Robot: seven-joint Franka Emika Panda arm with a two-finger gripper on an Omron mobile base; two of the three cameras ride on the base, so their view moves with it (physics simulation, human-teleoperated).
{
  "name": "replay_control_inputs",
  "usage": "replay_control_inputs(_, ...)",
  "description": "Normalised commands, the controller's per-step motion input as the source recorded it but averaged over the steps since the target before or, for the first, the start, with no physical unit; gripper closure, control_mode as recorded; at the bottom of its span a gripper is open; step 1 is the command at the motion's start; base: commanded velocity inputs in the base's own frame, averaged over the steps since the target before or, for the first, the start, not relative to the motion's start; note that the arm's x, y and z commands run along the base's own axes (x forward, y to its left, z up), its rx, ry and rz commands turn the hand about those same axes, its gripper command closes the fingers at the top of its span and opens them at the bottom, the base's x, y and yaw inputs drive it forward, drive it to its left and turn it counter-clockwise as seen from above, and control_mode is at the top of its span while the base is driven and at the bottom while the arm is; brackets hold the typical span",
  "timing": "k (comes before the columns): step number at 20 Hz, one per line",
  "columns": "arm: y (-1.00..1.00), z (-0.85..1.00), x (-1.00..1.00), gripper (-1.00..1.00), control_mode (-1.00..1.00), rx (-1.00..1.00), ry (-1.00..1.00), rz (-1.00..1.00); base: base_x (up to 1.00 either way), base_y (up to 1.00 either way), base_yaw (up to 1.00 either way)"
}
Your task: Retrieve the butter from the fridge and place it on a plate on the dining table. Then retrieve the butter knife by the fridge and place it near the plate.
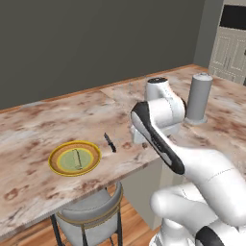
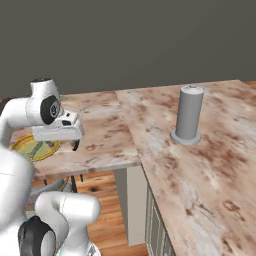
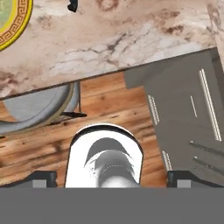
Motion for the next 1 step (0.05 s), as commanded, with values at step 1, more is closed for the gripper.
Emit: replay_control_inputs(1,-0.26,0.0,-0.8,-1.0,-1.0,0.08,0.0,0.0,0.0,0.0,0.0)
